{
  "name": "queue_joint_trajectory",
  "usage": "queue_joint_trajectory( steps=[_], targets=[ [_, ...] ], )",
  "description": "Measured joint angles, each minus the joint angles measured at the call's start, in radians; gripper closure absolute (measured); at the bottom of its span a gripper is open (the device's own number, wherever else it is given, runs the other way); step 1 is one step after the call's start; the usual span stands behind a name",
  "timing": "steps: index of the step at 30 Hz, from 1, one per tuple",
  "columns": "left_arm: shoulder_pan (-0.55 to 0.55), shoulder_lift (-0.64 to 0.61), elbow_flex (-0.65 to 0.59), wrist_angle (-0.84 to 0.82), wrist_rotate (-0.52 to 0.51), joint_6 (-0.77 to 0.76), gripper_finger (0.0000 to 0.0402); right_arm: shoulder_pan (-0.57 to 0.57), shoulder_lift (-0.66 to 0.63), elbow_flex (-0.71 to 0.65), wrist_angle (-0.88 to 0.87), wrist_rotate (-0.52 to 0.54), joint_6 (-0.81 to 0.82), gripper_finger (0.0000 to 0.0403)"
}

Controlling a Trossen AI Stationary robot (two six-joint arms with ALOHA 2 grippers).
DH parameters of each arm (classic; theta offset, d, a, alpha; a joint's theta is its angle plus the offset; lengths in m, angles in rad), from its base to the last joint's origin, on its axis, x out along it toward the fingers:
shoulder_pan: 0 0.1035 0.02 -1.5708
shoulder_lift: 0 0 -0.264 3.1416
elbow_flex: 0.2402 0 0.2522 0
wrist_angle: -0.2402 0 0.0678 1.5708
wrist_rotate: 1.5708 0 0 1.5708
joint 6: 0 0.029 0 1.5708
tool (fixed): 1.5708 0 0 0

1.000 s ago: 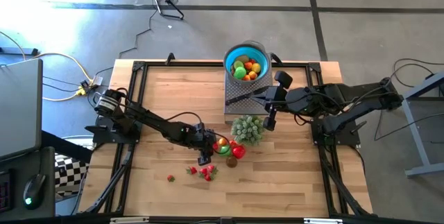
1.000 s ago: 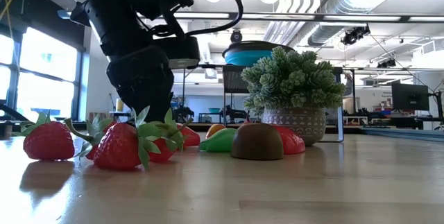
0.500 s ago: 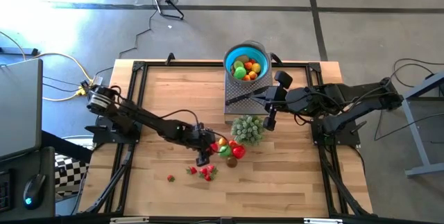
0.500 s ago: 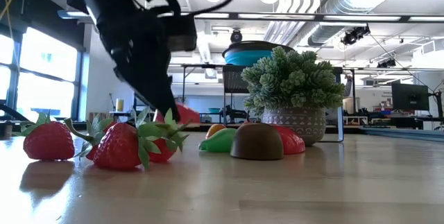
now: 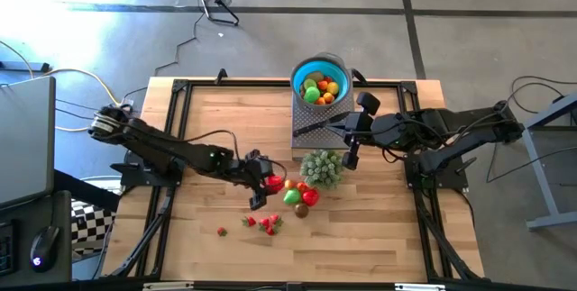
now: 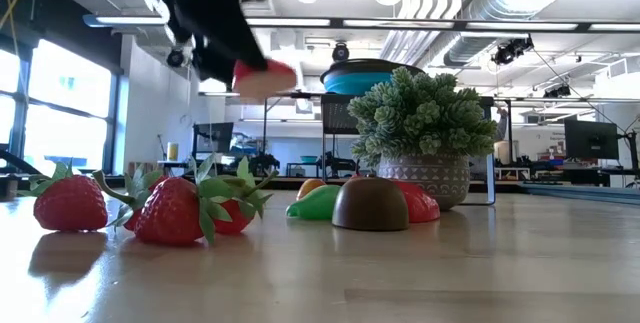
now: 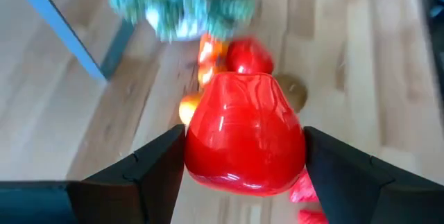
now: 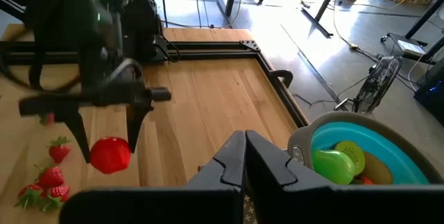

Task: Pick & Place Fruit
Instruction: Put the red apple into the blue strainer bowl

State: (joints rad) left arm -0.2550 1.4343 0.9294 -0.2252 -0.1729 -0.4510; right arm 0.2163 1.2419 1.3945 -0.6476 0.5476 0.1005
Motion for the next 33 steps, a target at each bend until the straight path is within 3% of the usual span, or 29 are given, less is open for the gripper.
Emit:
queue_joint_trajectory(
  steps=[23, 33],
  targets=[
    [0.0, -0.328, 0.001, 0.008, -0.219, 0.005, 0.0144, 0.0, 0.0, 0.0, 0.0, 0.0, 0.0, 0.0398],
    [0.0, -0.347, 0.008, 0.22, -0.265, 0.11, 0.0144, 0.0, 0.0, 0.0, 0.001, 0.002, -0.001, 0.0398]
  ],
)
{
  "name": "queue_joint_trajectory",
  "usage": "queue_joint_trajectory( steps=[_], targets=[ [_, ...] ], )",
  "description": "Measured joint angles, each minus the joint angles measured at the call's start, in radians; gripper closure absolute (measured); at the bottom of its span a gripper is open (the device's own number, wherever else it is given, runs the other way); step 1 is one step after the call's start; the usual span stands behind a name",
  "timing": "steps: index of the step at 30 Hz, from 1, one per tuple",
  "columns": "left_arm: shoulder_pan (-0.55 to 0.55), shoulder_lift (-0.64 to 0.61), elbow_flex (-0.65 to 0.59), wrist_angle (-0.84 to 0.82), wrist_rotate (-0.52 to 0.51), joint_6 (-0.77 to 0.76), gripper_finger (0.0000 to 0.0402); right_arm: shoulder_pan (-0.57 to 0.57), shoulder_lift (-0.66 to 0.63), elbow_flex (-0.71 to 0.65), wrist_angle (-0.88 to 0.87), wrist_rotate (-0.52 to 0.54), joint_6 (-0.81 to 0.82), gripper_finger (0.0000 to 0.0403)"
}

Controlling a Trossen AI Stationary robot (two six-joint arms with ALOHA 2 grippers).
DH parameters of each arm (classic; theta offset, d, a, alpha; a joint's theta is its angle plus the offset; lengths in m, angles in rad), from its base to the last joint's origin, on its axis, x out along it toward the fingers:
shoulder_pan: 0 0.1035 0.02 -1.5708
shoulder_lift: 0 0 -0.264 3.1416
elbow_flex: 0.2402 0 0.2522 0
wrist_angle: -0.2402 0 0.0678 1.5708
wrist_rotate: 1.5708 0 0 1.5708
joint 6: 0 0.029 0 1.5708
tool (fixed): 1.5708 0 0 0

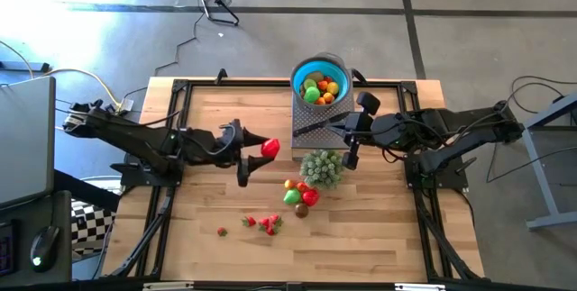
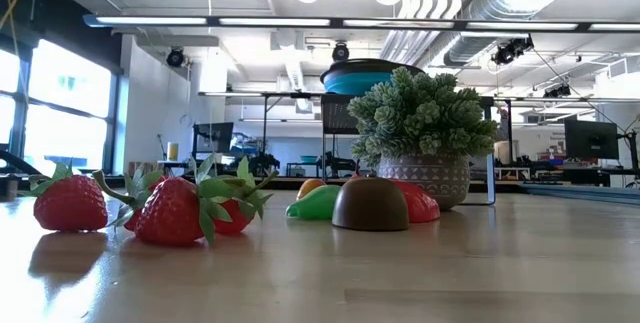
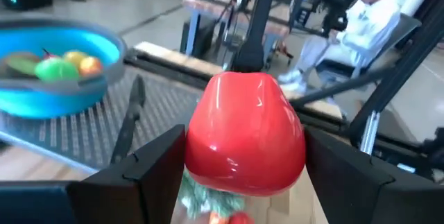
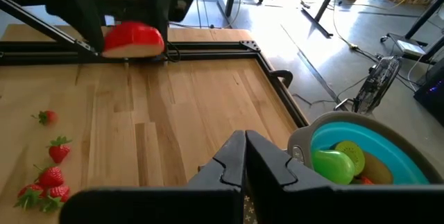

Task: Pick & Place Fruit
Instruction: Put the red apple into the blue strainer bowl

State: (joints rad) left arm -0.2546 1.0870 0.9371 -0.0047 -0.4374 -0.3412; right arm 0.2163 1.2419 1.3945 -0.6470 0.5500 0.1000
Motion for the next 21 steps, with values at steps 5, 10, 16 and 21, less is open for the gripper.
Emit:
queue_joint_trajectory(
  steps=[5, 10, 16, 21],
  targets=[
    [0.0, 0.0, 0.06, 0.004, -0.081, 0.051, 0.0144, 0.0, 0.0, 0.0, 0.0, 0.033, -0.016, 0.0398],
    [0.023, 0.001, 0.12, 0.003, -0.146, 0.108, 0.0144, 0.0, 0.0, 0.0, 0.0, 0.084, -0.078, 0.0398],
    [0.121, 0.017, 0.138, -0.005, -0.145, 0.068, 0.0144, 0.0, 0.0, 0.0, 0.001, 0.108, -0.104, 0.0398],
    [0.235, 0.055, 0.138, 0.006, -0.02, 0.02, 0.0144, -0.027, -0.02, 0.0, 0.0, 0.051, -0.12, 0.0398]
  ],
)
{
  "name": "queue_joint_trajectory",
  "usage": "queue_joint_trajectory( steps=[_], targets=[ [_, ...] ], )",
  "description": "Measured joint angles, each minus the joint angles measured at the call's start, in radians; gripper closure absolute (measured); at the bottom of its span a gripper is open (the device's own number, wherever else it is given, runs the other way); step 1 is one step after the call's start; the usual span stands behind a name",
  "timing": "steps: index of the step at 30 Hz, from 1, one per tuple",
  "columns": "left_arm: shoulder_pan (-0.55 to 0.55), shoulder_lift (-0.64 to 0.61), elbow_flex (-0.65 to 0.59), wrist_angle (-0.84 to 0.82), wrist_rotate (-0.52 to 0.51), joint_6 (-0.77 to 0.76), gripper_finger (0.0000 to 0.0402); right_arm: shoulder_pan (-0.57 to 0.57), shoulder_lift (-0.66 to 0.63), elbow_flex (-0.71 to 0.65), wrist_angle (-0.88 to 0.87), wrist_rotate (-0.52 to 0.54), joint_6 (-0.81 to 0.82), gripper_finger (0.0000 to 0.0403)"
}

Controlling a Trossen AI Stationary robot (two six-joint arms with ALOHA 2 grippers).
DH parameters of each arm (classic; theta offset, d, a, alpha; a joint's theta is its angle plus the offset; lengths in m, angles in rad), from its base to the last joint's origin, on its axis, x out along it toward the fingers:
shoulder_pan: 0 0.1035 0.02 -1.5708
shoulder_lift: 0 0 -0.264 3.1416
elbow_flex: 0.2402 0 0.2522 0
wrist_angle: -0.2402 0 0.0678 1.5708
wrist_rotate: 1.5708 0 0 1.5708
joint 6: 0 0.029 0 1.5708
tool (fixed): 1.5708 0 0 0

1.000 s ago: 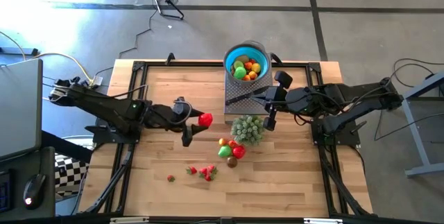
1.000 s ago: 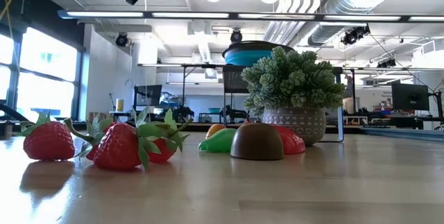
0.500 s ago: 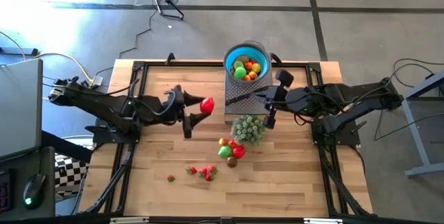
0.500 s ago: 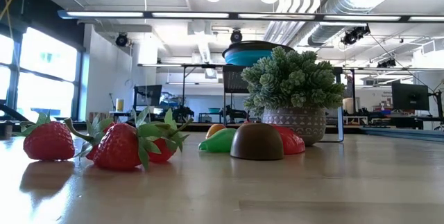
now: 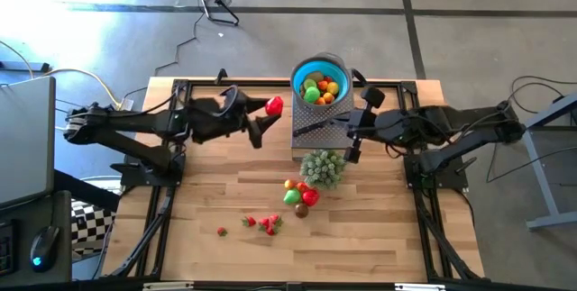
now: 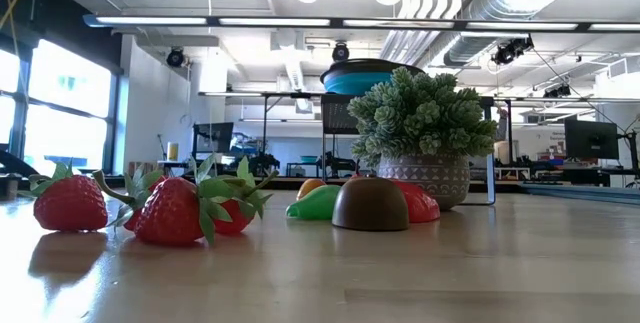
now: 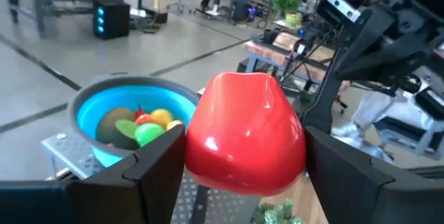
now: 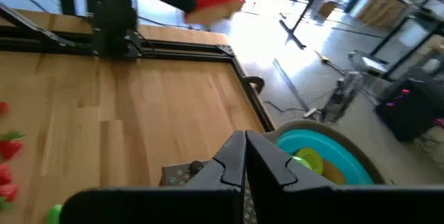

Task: Pick & Place Fruit
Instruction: Put the red apple into the blue strainer bowl

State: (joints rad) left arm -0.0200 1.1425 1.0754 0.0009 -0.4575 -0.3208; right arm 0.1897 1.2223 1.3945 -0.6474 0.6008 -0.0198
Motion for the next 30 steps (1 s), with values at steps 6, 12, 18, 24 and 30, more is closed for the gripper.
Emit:
queue_joint_trajectory(
  steps=[6, 12, 18, 24, 30],
  targets=[
    [0.114, 0.069, -0.001, 0.004, 0.104, -0.051, 0.0144, -0.087, -0.047, 0.0, -0.009, -0.13, -0.011, 0.0398],
    [0.189, 0.153, 0.0, 0.142, 0.178, -0.051, 0.0144, -0.145, -0.084, 0.0, -0.022, -0.132, -0.015, 0.0398],
    [0.279, 0.222, 0.0, 0.255, 0.252, -0.052, 0.0144, -0.187, -0.118, 0.0, -0.046, -0.132, -0.051, 0.0398],
    [0.362, 0.314, 0.099, 0.244, 0.366, -0.033, 0.0144, -0.241, -0.132, 0.0, -0.054, -0.129, -0.061, 0.0398],
    [0.413, 0.436, 0.306, 0.032, 0.396, 0.034, 0.0144, -0.291, -0.137, 0.0, -0.054, -0.129, -0.074, 0.0398]
  ],
)
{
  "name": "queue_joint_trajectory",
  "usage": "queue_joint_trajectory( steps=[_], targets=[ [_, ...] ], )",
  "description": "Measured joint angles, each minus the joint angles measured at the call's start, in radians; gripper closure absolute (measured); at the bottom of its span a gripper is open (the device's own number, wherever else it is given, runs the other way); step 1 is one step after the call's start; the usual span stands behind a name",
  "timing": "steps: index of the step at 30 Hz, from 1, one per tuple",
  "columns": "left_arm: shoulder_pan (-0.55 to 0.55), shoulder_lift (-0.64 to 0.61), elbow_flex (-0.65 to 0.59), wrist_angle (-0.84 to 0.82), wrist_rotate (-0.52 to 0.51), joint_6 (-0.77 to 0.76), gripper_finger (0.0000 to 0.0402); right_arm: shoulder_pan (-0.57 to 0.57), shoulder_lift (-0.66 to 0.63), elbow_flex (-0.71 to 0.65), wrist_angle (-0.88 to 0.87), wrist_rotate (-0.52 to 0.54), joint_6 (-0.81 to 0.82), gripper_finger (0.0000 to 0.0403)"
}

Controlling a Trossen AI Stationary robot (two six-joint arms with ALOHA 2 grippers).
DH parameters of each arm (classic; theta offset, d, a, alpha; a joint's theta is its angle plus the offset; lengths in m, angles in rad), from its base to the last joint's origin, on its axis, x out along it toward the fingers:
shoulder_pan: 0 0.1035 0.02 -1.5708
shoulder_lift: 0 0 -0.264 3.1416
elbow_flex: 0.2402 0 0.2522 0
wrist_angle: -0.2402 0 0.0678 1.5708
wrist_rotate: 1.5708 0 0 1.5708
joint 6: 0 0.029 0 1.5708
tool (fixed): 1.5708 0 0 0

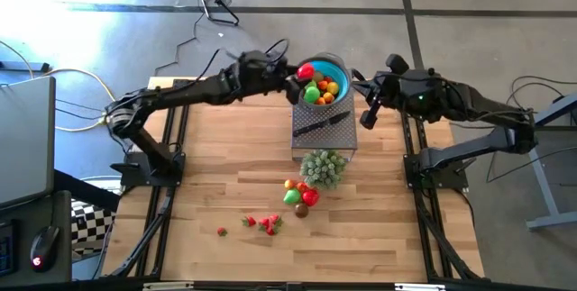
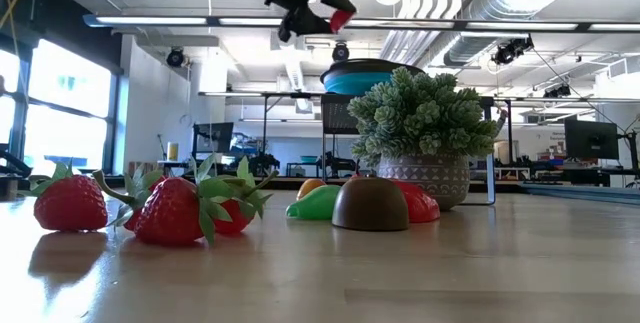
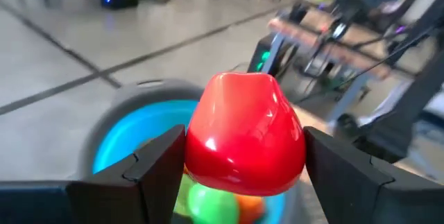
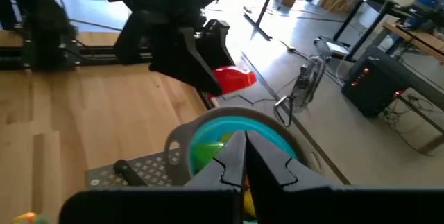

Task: Pick & Place Fruit
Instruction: Put the red apple into the blue strainer bowl

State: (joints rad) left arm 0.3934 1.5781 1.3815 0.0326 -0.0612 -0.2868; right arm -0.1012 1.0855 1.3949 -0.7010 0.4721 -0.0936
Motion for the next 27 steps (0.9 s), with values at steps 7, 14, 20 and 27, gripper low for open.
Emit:
queue_joint_trajectory(
  steps=[7, 14, 20, 27],
  targets=[
    [0.02, 0.112, 0.185, -0.168, -0.004, 0.057, 0.0144, -0.033, 0.001, 0.0, -0.036, -0.003, 0.015, 0.0398],
    [0.019, 0.171, 0.229, -0.163, -0.003, 0.081, 0.0144, -0.052, 0.001, 0.0, -0.103, -0.001, 0.061, 0.0398],
    [0.019, 0.174, 0.229, -0.17, -0.003, 0.081, 0.0144, -0.052, 0.001, 0.0, -0.111, 0.0, 0.07, 0.0398],
    [0.019, 0.174, 0.229, -0.193, -0.002, 0.073, 0.0144, -0.052, 0.002, 0.0, -0.113, 0.0, 0.07, 0.0398]
  ],
)
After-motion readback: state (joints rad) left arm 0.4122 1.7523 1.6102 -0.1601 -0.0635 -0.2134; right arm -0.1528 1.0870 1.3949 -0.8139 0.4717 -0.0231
